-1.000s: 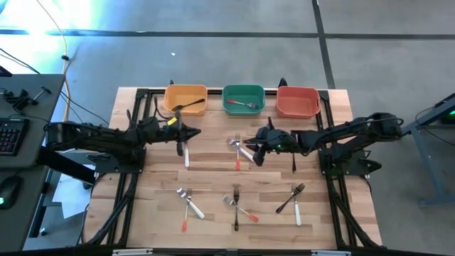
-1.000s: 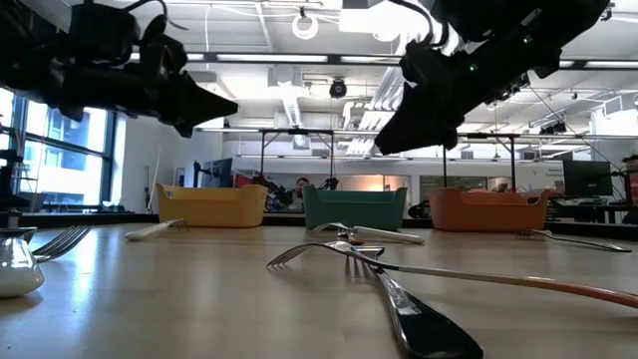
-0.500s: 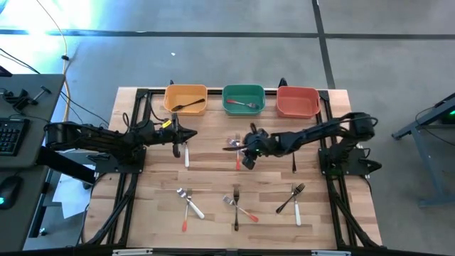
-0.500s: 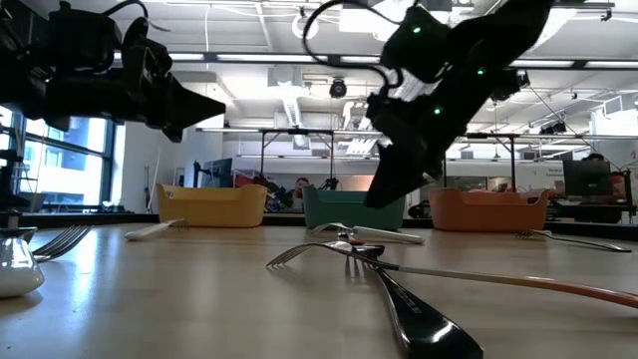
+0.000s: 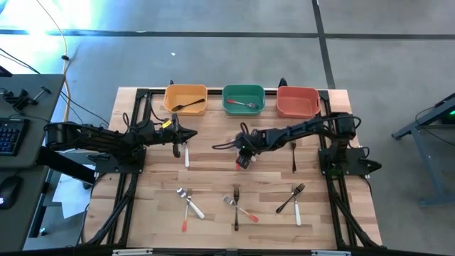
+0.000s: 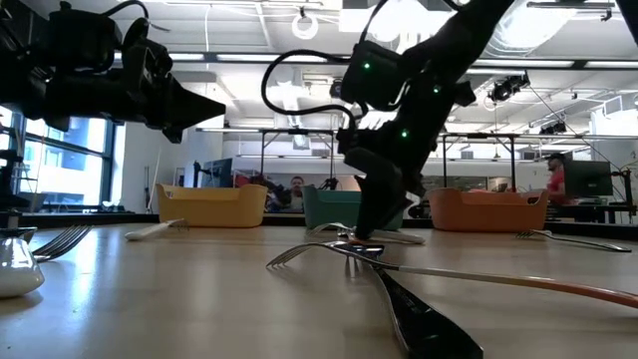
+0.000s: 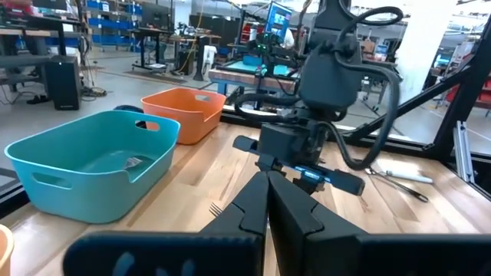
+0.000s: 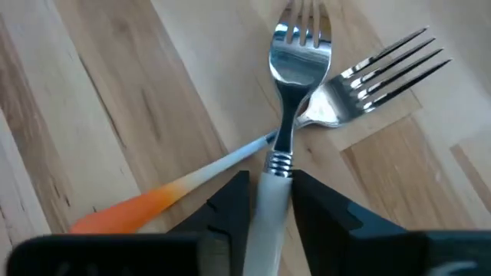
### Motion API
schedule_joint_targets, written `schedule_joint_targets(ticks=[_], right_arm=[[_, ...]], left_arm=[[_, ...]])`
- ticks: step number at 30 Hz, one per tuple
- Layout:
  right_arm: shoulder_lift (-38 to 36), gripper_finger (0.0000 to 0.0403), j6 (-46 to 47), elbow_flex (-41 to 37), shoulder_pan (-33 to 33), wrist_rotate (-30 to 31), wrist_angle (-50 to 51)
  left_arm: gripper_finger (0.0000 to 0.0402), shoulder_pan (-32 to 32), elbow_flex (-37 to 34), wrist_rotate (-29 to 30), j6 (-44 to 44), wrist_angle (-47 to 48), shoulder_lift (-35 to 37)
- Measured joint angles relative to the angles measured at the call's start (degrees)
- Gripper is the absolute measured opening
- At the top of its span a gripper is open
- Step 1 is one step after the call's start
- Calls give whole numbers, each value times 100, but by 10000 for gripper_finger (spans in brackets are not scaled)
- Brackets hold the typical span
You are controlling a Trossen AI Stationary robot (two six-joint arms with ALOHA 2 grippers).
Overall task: Sort silverware by color (type)
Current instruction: Put the top right fork into the orange bin
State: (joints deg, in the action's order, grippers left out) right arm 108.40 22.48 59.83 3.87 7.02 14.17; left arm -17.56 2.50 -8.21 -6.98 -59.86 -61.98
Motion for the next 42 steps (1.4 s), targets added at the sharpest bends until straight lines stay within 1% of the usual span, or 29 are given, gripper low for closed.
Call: schedule_joint_targets(ticks=[4, 7, 10, 13, 17, 20, 24, 29, 31, 33, 35, 38, 42], right_arm=[[0, 45, -184, 2, 116, -247, 100], [4, 28, -341, 0, 195, -532, 118], [-67, 24, -349, -2, 245, -725, 173], [-208, 27, -403, -26, 263, -756, 302], [-614, 30, -495, -50, 263, -717, 636], [-1042, 30, -499, -42, 262, -371, 1144], [-1735, 30, -623, -36, 382, 262, 2111], [-2669, 30, -826, -35, 883, 1245, 3462], [-3036, 30, -1133, -77, 1173, 1666, 3750], [-3366, 30, -1625, -233, 1501, 1990, 3811], [-3635, 30, -2324, -484, 1888, 2036, 3631], [-3892, 30, -3502, -1090, 2472, 1911, 2948], [-3934, 30, -4601, -1908, 3267, 1942, 1842]], left_arm=[[3, 0, 0, 0, 2, -3, 0], [3, 0, 0, 0, 2, -2, 0], [3, 0, 0, 0, 2, -2, 0], [3, 0, 0, 0, -26, -2, 0], [3, 0, 0, 0, -30, 0, 0], [3, -2, 0, 0, -31, 4, 0], [3, -2, 0, 0, -35, 15, -4], [3, 0, 2, 0, -42, 25, -4], [3, 2, 2, 0, -48, 26, -4], [3, 2, 2, 0, -86, 26, -4], [3, 2, 2, 0, -92, 33, -4], [3, 2, 2, 0, -90, 33, -4], [3, 2, 2, 0, -90, 33, -4]])
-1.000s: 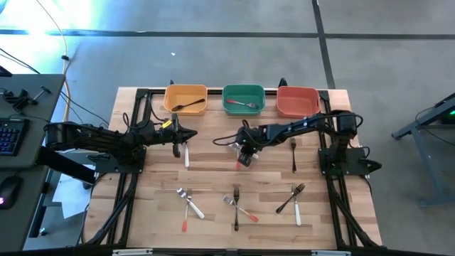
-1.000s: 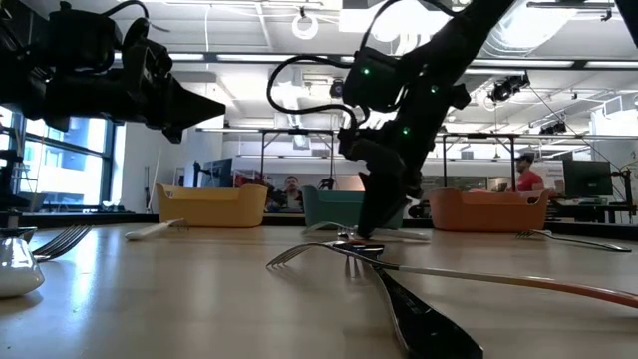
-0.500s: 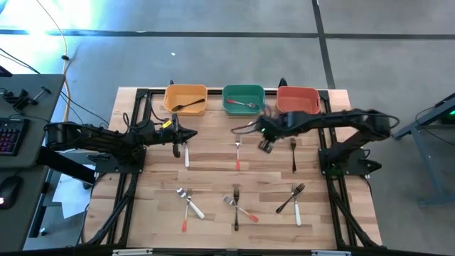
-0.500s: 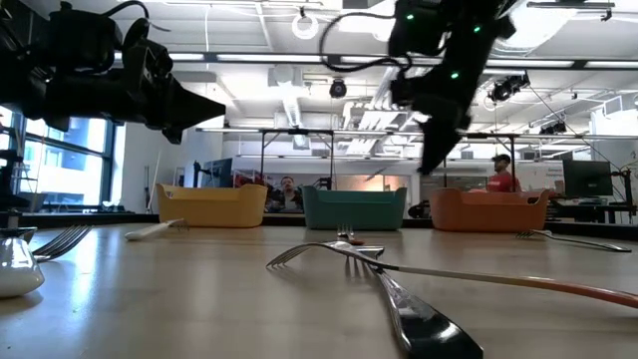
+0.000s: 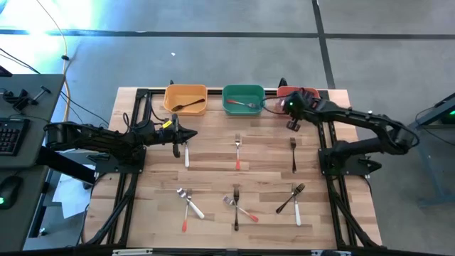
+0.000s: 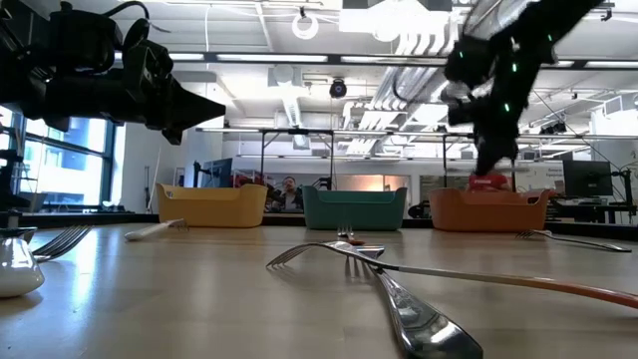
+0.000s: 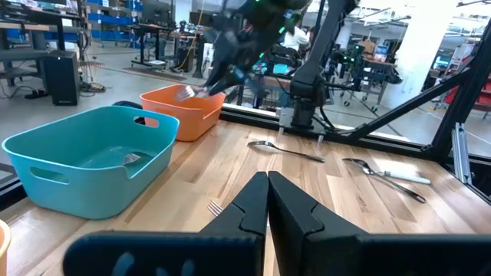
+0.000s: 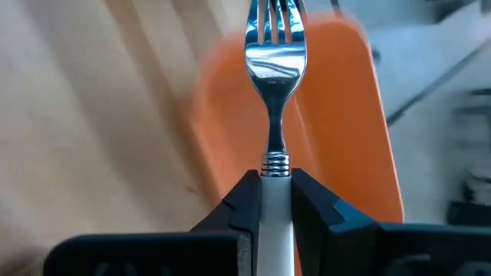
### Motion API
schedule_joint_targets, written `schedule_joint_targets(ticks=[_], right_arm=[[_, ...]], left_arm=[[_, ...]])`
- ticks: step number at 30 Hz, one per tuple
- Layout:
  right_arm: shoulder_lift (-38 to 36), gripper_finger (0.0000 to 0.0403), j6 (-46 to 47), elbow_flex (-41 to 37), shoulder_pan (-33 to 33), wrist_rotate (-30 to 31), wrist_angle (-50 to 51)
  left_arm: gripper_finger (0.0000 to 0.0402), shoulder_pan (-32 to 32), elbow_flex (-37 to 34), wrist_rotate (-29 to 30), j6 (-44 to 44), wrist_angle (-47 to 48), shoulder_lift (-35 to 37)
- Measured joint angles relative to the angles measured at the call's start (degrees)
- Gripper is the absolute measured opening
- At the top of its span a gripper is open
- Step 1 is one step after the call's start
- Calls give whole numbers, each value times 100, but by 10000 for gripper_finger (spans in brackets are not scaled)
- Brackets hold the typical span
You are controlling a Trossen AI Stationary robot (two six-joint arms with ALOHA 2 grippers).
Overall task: Sort silverware by color (type)
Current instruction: Put the top right fork into the orange bin
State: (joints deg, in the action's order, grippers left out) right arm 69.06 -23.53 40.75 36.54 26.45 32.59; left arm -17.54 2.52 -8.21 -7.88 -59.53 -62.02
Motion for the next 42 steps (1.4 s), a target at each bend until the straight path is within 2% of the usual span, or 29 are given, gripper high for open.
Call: schedule_joint_targets(ticks=[4, 10, 16, 20, 26, 33, 37, 42], right_arm=[[0, 30, -478, -560, 654, 41, -853], [0, 30, -763, -784, 1174, -306, -1119], [0, 30, -846, -794, 1336, -723, -1385], [109, 30, -915, -794, 1378, -798, -1443], [514, 30, -1276, -792, 1378, -579, -1686], [1069, 30, -1351, -791, 1428, -503, -2176], [1244, 31, -1303, -789, 1424, -241, -2386], [1190, 59, -1241, -787, 1426, -177, -2394]], left_arm=[[3, 0, 0, 0, 2, 2, 0], [3, 0, 0, 0, 50, -2, 0], [3, 0, 0, 0, 50, -4, 0], [3, 0, 0, 0, 51, -4, 0], [3, 0, 0, 0, 61, -4, 0], [3, 0, 0, 2, 113, 2, 0], [3, 0, 0, 2, 149, 4, 0], [3, 1, 2, 2, 114, 10, 0]])
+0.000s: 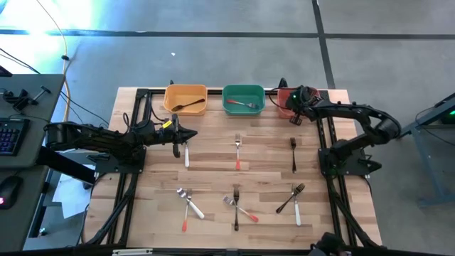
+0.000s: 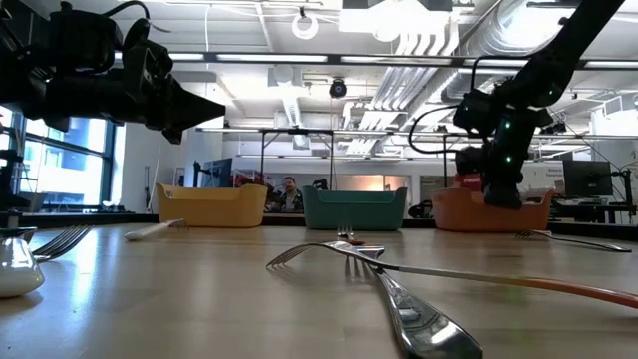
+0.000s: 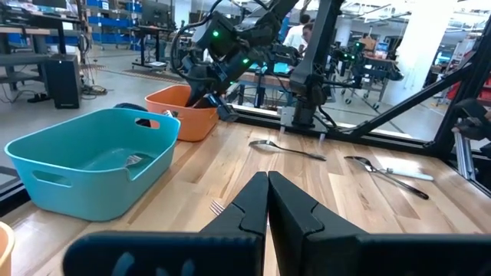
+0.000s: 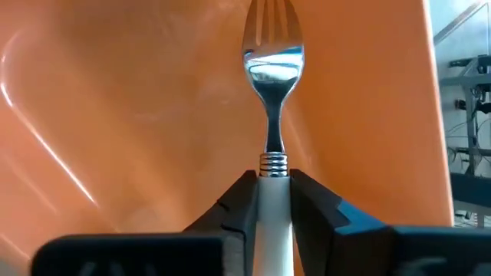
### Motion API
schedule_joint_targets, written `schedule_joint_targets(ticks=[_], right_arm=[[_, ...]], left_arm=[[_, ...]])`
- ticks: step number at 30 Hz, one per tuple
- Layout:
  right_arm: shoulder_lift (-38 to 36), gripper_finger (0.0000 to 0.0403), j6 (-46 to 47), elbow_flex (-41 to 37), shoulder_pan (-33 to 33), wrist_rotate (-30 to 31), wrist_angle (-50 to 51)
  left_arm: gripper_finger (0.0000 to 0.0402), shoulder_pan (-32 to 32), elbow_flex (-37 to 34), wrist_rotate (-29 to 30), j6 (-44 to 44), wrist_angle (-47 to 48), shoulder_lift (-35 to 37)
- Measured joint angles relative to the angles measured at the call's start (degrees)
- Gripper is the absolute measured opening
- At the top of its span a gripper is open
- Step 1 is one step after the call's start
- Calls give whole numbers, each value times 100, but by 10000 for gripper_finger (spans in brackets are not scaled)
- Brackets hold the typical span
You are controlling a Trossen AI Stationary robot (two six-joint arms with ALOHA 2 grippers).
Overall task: Sort silverware by color (type)
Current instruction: Put the top right fork into the orange bin, then put the bottom left white fork into the orange bin
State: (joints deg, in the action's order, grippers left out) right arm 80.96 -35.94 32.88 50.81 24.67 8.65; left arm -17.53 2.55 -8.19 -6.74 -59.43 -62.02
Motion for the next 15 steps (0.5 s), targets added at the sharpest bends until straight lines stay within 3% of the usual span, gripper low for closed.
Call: schedule_joint_targets(ticks=[7, 15], right_arm=[[-166, 115, 310, 256, -29, 521, 297], [-623, 83, 1323, 1046, -105, -568, 1688]], left_arm=[[3, -1, 2, 0, -9, 4, 0], [3, 0, 189, -85, 327, 365, 2]])
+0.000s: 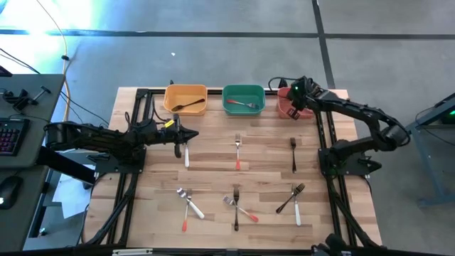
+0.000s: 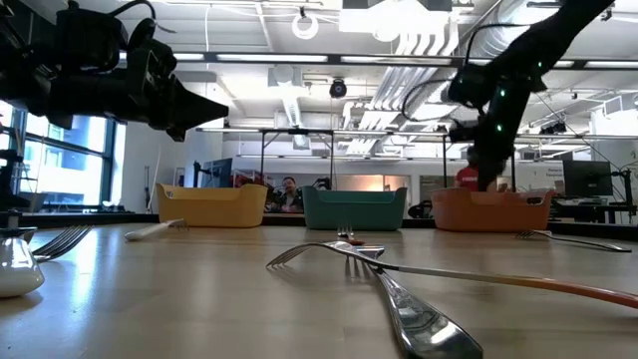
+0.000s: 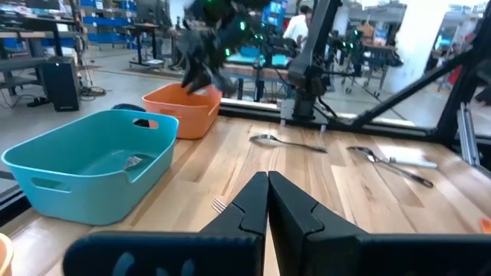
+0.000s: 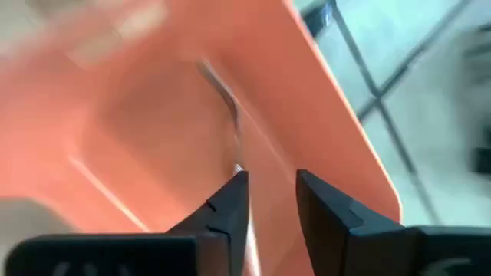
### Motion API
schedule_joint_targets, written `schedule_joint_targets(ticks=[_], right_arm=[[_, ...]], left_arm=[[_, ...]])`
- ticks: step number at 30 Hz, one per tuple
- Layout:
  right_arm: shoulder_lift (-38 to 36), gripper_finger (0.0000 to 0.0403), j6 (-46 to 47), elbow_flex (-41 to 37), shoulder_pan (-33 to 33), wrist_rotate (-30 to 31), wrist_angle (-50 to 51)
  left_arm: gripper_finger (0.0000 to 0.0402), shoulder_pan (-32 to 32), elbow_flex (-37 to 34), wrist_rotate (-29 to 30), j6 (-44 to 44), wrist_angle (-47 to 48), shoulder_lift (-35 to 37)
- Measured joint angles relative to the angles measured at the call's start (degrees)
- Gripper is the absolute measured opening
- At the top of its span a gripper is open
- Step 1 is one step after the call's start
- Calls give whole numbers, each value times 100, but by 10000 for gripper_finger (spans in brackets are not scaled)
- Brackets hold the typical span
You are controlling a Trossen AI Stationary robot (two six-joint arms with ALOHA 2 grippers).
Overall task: Sort silverware by color (type)
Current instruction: Put the bottom left white fork into the orange bin
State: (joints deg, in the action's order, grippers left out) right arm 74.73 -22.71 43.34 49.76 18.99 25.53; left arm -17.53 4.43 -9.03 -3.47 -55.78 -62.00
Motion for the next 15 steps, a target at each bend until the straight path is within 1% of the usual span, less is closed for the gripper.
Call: schedule_joint_targets(ticks=[2, 4, 6, 8, 11, 15], right_arm=[[-221, 61, 232, 65, -92, -574, 24], [-441, 35, 483, 25, -191, -1352, -127], [-648, 11, 762, -109, -317, -2141, -481], [-813, 6, 1048, -350, -517, -2768, -1005], [-978, 12, 1457, -889, -960, -3212, -2199], [-1000, 2, 1954, -1798, -1651, -3268, -4174]], left_arm=[[3, -1, 123, -104, 97, 247, 0], [3, 3, 267, -285, 194, 534, 0], [3, 38, 407, -401, 279, 811, 0], [3, 123, 528, -408, 420, 1093, 0], [3, 322, 737, -411, 682, 1558, 0], [3, 707, 994, -429, 1127, 2270, 0]])
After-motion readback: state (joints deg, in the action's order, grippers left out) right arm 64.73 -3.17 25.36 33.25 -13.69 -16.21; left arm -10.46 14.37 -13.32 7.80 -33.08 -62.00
